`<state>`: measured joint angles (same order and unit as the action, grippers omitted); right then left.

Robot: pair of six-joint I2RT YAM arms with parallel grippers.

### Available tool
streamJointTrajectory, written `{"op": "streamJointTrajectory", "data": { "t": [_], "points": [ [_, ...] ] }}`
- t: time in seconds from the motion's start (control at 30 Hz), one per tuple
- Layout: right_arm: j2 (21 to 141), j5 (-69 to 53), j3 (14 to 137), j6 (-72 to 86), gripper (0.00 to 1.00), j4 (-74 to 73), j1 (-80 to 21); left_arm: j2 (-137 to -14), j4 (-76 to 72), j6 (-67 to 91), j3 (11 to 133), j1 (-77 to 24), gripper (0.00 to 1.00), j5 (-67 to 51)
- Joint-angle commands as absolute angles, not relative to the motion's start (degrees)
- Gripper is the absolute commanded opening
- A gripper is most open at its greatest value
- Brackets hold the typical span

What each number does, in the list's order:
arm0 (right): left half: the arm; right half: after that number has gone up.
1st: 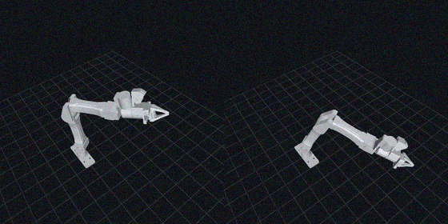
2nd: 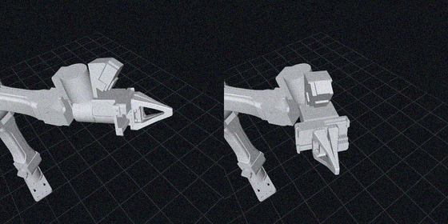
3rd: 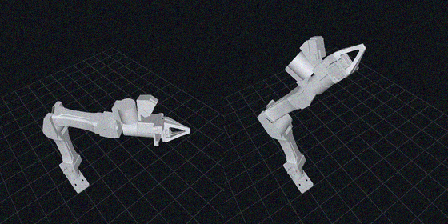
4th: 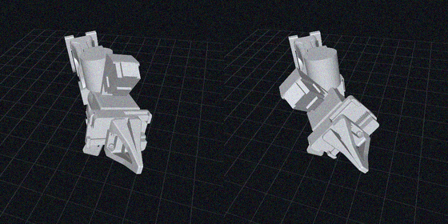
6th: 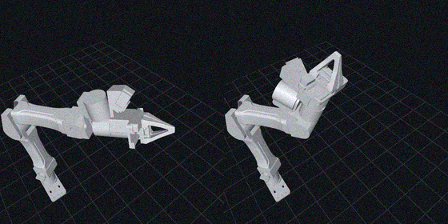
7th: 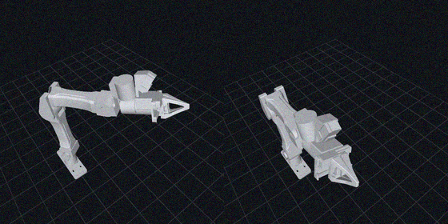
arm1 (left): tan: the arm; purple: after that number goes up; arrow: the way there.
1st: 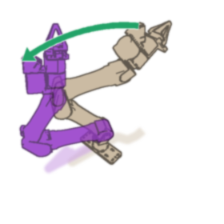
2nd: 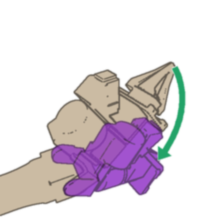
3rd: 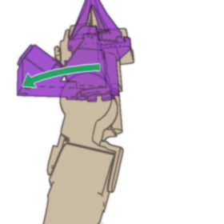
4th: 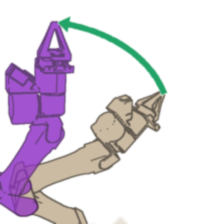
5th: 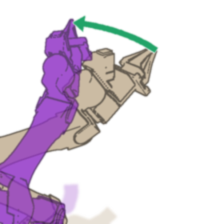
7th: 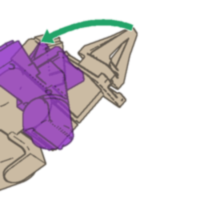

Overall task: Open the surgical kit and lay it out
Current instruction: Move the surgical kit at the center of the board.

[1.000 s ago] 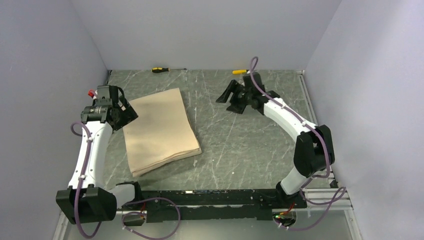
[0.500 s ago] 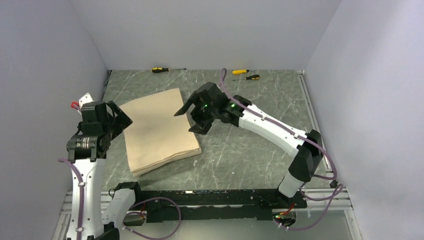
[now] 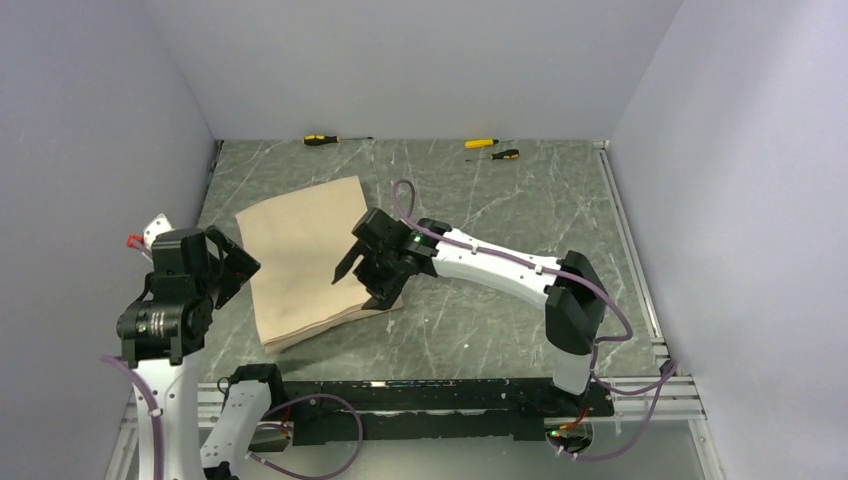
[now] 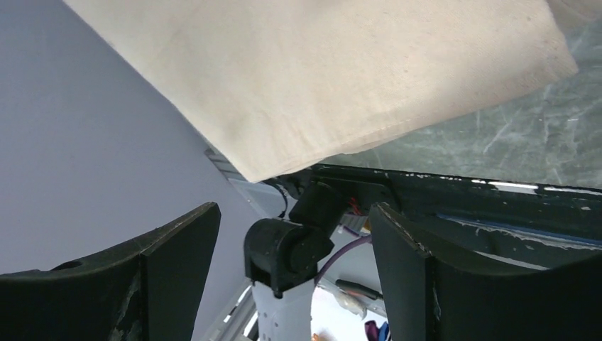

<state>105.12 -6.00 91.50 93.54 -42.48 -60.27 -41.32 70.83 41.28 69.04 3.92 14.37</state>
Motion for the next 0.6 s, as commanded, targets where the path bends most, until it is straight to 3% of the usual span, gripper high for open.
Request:
{"op": "streamJointTrajectory", "data": {
  "t": [0.0, 0.57],
  "points": [
    [103.25, -3.72, 88.02, 94.94, 0.81, -40.96, -62.11, -39.96, 76.01, 43.81, 73.89, 3.84, 0.96, 11.26],
    [104.57, 17.52, 76.79, 104.56, 0.81, -28.29, -67.16, -41.30, 78.01, 44.51, 79.68, 3.79, 0.93, 2.74]
  ]
}}
